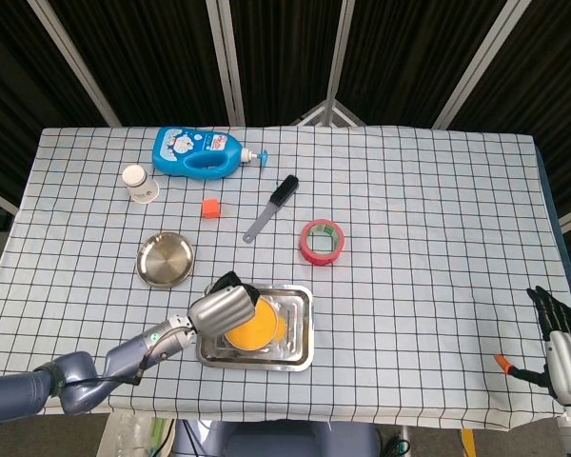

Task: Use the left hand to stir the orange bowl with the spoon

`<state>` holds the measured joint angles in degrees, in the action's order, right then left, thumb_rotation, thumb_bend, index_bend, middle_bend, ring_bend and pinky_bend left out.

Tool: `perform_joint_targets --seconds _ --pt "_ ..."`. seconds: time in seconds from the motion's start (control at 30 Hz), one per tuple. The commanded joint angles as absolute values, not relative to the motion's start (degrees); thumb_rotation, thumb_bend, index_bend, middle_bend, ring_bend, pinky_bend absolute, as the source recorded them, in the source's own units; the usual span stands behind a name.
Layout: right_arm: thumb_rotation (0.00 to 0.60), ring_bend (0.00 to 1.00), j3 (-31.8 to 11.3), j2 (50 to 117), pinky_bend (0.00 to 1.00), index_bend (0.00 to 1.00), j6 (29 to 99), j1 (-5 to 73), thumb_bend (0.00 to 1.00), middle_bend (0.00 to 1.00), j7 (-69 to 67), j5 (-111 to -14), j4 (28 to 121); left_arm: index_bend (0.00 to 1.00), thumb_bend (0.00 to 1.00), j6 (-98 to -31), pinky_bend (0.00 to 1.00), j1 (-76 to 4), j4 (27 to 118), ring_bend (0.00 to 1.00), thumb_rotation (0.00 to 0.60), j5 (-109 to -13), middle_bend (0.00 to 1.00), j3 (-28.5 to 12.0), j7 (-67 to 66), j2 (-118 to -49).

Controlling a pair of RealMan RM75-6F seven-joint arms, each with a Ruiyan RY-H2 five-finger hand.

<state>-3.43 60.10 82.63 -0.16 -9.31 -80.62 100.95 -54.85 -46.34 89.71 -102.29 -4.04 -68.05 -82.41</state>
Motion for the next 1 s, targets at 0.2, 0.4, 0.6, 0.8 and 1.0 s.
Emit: perform_joint_targets --seconds 0.2,0.4,0.6,0.8,1.0 --pt "0.600 0.00 -3.4 60.0 0.00 0.00 82.4 -0.2 0.20 0.00 -9.3 -80.2 100.9 0.83 0.58 -55.2 1.00 -46.4 89.3 1.00 0.600 -102.7 1.00 -3.9 -68.1 -83.9" --pt "0.600 0.00 -3.5 60.0 0.00 0.00 82.3 -0.1 0.20 0.00 -9.4 -80.1 100.9 0.83 0.58 -52.8 1.00 -48.2 89.6 1.00 0.600 -102.7 1.00 -5.0 -69.8 -83.0" --pt "0.600 0.00 -3.6 60.0 0.00 0.00 82.5 -0.2 0.20 0.00 -9.5 -80.2 100.8 0.83 0.58 -49.6 1.00 -50.7 89.8 1.00 0.600 -108.2 1.00 -1.9 -70.2 -80.6" --pt "0.600 0.00 -3.5 60.0 0.00 0.00 82.7 -0.3 0.20 0.00 -9.3 -80.3 100.8 0.83 0.58 -53.0 1.00 -50.0 90.3 1.00 0.600 -107.4 1.00 -3.8 -68.0 -81.9" --pt "0.600 0.00 -3.5 60.1 0.00 0.00 82.4 -0.2 0.20 0.00 -9.1 -80.1 100.8 0.83 0.58 -50.2 1.00 -51.6 89.6 1.00 0.600 -110.2 1.00 -2.6 -69.5 -80.2"
